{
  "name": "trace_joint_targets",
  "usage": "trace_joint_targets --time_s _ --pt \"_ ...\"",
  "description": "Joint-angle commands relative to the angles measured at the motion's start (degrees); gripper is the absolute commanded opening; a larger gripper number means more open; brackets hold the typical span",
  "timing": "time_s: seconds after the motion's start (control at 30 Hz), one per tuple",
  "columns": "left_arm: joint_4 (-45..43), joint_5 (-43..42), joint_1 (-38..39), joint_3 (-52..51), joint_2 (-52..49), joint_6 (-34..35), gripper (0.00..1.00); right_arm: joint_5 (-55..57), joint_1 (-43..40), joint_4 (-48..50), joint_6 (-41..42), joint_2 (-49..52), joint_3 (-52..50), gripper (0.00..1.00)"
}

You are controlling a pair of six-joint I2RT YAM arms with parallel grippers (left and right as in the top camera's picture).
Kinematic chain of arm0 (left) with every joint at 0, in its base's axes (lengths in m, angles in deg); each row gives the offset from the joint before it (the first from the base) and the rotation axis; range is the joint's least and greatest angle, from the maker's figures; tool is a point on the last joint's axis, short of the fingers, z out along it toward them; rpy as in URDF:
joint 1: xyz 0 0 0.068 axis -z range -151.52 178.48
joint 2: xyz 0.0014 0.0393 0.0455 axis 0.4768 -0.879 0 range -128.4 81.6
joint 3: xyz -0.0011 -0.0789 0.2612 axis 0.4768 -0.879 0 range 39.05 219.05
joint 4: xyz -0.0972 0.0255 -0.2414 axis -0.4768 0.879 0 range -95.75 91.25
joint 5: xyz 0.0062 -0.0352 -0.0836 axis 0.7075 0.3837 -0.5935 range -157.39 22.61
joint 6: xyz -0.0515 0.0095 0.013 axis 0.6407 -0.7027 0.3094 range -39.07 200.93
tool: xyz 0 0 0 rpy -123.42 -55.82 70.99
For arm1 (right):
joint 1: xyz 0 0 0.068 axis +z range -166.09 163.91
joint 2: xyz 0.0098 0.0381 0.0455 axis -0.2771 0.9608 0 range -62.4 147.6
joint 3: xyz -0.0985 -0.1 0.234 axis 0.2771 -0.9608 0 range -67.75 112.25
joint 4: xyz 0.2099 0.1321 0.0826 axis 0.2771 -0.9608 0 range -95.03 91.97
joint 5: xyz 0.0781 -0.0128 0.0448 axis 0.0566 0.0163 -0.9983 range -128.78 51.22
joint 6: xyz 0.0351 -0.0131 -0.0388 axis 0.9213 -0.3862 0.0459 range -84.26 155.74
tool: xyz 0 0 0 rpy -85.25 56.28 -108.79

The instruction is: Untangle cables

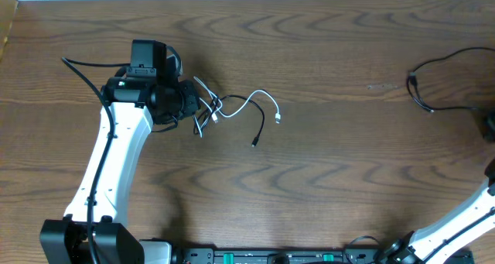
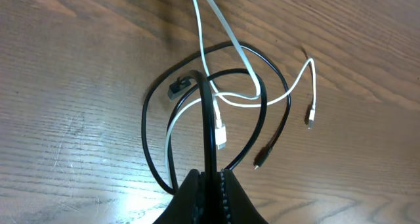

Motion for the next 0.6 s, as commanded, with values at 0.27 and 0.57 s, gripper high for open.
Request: trace_joint_targets --time_s 0.27,0.57 --pt "-0.1 -0.7 0.0 -0.4 -0.2 -1.2 0.07 -19.9 -3.7 3.0 -7.2 -1.2 0.7 0.04" --pt "-0.2 -0.7 0.0 -0.4 -0.2 -1.2 0.08 -24.9 0.5 -0.7 -9.8 -4.6 4.9 0.06"
